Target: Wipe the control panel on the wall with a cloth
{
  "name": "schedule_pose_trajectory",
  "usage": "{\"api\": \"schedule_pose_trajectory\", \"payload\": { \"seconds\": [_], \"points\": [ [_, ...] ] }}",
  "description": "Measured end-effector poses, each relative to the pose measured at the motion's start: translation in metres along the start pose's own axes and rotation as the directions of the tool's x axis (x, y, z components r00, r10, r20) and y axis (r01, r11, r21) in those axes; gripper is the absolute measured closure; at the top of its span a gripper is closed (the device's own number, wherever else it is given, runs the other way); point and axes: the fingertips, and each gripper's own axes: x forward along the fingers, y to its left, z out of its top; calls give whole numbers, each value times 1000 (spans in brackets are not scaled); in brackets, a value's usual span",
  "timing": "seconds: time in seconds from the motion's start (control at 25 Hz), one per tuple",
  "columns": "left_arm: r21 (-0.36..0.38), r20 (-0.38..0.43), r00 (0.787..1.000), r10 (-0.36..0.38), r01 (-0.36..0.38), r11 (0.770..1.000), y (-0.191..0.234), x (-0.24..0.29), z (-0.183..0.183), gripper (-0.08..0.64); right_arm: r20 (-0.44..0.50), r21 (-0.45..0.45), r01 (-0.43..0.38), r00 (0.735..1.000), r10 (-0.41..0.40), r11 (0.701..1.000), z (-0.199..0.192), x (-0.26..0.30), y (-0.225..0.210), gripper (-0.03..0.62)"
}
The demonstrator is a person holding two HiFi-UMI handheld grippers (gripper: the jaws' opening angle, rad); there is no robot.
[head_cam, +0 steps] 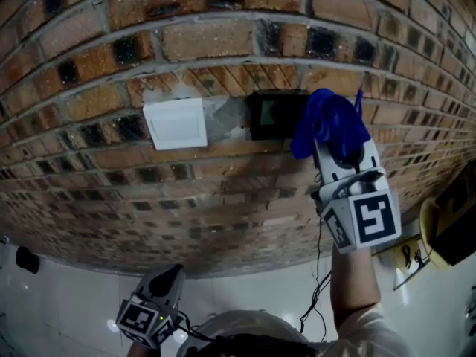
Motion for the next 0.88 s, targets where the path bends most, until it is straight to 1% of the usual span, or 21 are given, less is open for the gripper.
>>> {"api": "schedule_pose_trajectory", "payload": {
  "seconds": [0.12, 0.28, 0.44, 0.72, 0.8, 0.88],
  "points": [
    [3, 7, 1000, 13, -13, 1000, 4, -4, 1, 559, 8, -15, -34, 999, 34, 999, 2, 10, 25, 503],
    [-13, 16, 999, 49, -49, 999, 20, -17, 1, 559, -5, 18, -89, 996, 89, 996, 5, 22, 63, 503],
    [-27, 8, 997, 71, -71, 997, 30, -31, -6, 559, 7, 23, -132, 991, 132, 991, 10, 35, 97, 503],
    [-38, 9, 995, 95, -95, 995, 44, -50, -10, 558, 8, 36, -226, 974, 226, 973, 11, 56, 153, 503],
    [-37, 9, 996, 92, -92, 995, 46, -52, -11, 558, 16, 57, -242, 970, 242, 969, 12, 59, 162, 503],
    [-38, 5, 996, 86, -85, 996, 47, -51, -12, 558, 31, 101, -256, 967, 254, 961, 15, 56, 164, 503]
  ]
}}
